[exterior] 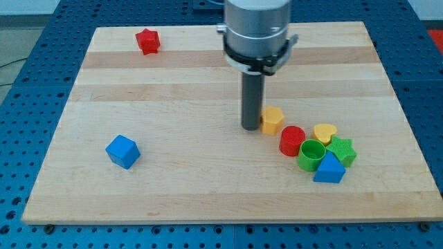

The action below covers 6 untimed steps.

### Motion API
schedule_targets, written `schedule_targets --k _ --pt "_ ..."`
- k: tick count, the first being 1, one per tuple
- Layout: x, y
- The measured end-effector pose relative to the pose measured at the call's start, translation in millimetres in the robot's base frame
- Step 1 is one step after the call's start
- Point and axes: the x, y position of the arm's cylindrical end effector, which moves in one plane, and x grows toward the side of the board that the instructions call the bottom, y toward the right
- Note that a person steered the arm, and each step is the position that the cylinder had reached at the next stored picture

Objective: Go to the left side of the board

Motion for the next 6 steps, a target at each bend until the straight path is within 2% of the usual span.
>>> schedule_targets --k 2,4,5,6 --pt "-34 -12" --pt "-24 -5" --pt "-34 -30" --pt "-59 -97"
